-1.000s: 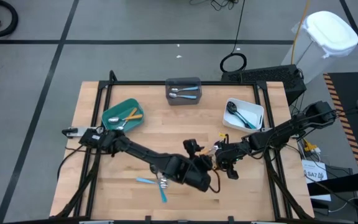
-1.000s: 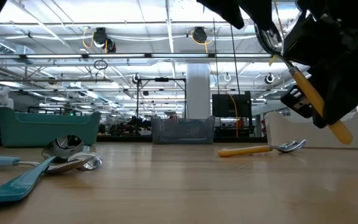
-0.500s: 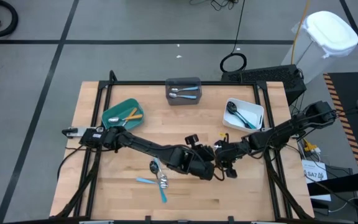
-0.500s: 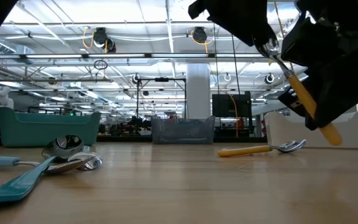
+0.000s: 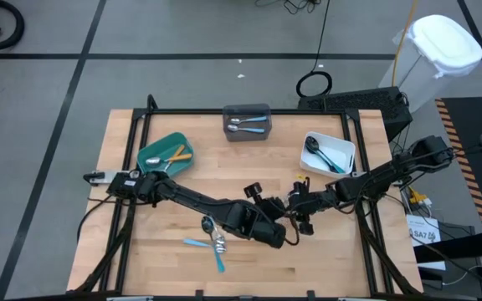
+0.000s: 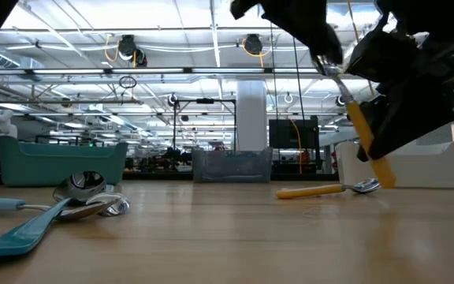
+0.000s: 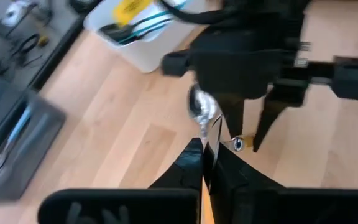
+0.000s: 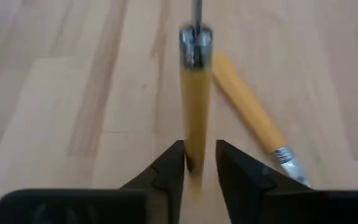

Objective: Sort silverware by color (type)
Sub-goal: Put the yellow spoon into the green bin

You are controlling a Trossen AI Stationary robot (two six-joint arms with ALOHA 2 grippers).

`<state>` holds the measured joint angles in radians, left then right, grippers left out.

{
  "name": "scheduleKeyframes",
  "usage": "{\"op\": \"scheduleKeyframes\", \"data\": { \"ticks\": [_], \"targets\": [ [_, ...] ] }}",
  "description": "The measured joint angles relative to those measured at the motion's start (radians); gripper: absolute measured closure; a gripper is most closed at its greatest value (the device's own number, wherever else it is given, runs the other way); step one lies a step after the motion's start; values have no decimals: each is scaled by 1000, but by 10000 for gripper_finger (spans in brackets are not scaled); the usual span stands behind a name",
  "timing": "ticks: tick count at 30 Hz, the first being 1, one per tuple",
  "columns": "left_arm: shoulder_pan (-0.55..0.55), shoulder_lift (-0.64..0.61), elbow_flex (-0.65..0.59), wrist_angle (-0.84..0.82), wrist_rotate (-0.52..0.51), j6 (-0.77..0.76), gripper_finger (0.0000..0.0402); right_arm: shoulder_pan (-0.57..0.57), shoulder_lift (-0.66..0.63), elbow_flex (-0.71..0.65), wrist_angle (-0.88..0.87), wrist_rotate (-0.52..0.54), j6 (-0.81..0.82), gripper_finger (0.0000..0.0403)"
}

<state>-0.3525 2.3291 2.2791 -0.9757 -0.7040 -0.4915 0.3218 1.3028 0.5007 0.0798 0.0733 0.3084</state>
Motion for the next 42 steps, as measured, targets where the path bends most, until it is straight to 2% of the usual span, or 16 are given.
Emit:
{"op": "scheduleKeyframes", "data": {
  "ticks": [5,12,15,23,27,30,35,42],
  "targets": [
    [-33,0,0,-150,-153,-280,397,6,-17,0,-17,92,0,252],
    [-126,0,0,-387,-424,-856,398,51,-44,0,-2,459,-88,189],
    [-161,2,0,-439,-483,-1001,398,92,-45,0,41,594,-149,181],
    [-199,6,0,-460,-554,-1180,398,217,-41,0,139,855,-445,186],
    [-205,6,0,-457,-581,-1233,398,261,-40,0,139,1028,-506,193],
    [-205,18,0,-453,-615,-1288,398,287,-40,0,141,1119,-571,199],
    [-195,27,0,-441,-650,-1325,398,312,-40,0,159,1210,-659,214],
    [-163,36,0,-418,-657,-1341,398,328,-40,0,193,1209,-743,244]
  ]
}}
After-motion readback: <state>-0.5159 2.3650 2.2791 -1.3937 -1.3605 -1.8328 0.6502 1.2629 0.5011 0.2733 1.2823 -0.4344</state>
